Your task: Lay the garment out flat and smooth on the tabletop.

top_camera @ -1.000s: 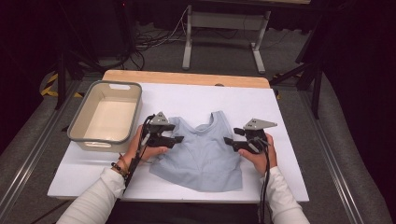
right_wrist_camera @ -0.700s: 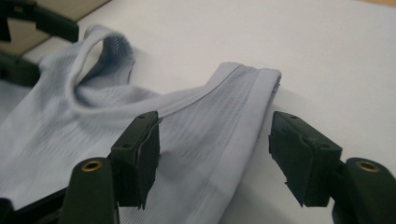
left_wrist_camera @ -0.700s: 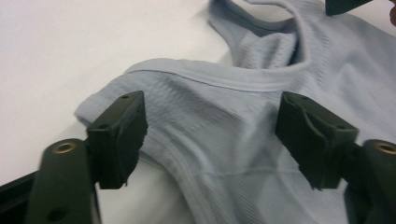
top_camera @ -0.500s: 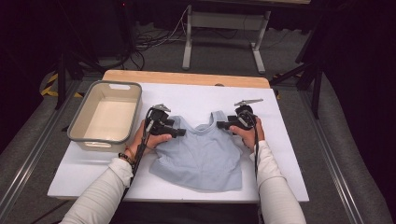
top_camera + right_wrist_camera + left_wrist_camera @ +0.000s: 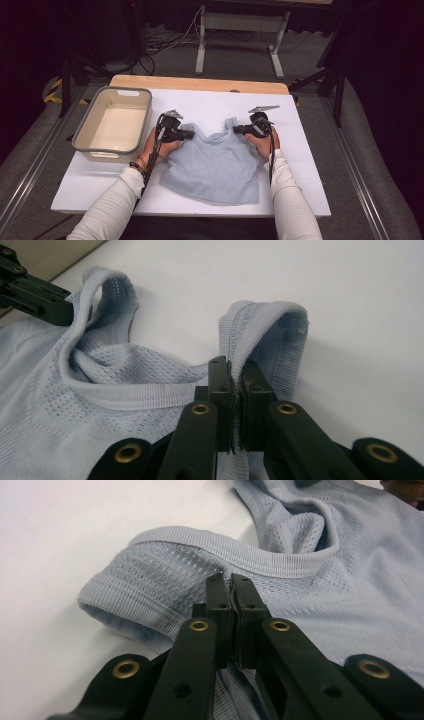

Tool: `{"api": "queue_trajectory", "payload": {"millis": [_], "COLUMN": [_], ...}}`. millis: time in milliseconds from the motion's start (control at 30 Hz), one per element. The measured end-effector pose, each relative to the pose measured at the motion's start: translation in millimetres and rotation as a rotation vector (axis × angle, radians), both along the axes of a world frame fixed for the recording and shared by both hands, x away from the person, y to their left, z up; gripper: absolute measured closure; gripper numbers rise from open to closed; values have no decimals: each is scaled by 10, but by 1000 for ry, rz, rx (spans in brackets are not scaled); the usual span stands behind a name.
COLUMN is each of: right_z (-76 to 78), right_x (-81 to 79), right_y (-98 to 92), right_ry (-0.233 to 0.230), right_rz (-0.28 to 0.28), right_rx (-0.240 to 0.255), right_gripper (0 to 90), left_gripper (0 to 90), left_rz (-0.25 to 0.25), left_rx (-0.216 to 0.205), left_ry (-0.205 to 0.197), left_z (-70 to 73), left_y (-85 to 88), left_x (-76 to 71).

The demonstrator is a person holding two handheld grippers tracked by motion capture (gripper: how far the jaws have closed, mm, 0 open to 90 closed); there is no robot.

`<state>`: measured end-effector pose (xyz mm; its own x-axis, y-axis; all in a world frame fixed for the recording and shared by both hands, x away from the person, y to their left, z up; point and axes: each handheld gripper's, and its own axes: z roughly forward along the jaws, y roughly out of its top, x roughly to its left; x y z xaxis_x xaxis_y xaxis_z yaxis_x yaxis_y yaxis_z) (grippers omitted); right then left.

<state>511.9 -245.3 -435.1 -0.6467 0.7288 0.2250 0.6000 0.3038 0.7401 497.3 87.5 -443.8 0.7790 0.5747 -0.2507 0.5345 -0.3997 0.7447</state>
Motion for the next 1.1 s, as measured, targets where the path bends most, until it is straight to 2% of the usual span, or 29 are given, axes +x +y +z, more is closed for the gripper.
{"api": "queue_trajectory", "payload": {"millis": [100,267,300,333,400,533,667,700,800,867,933,1000,1100], "right_z": [105,373,415,484,600,783,933,944,889,813,748,676,564], "right_x": [-77,-253,-279,-321,-402,-536,-638,-648,-644,-643,-666,-694,-729], "right_y": [-17,-51,-61,-72,-91,-100,-114,-118,-122,-110,-89,-94,-126], "right_ry": [-46,-162,-174,-199,-243,-307,-355,-357,-344,-330,-332,-322,-302], "right_rz": [5,10,10,8,4,7,9,6,0,1,2,18,8], "right_rx": [10,34,44,52,60,77,89,88,58,23,-29,-33,-49], "right_gripper": [870,870,871,871,871,871,871,871,871,870,870,870,870], "left_gripper": [883,885,885,885,885,884,850,818,755,686,646,594,525], "left_rz": [10,31,35,30,25,22,41,53,60,69,88,93,112], "left_rx": [1,-16,-16,-36,-44,-50,-62,-73,-81,-32,-17,-11,50], "left_ry": [-55,-158,-188,-192,-209,-294,-337,-340,-284,-260,-223,-197,-186], "left_z": [88,283,347,405,480,733,862,868,776,689,579,498,383], "left_y": [8,32,49,56,68,104,103,109,82,41,6,-24,-120], "left_x": [-57,-159,-178,-200,-231,-357,-402,-382,-272,-199,-116,-42,72]}}
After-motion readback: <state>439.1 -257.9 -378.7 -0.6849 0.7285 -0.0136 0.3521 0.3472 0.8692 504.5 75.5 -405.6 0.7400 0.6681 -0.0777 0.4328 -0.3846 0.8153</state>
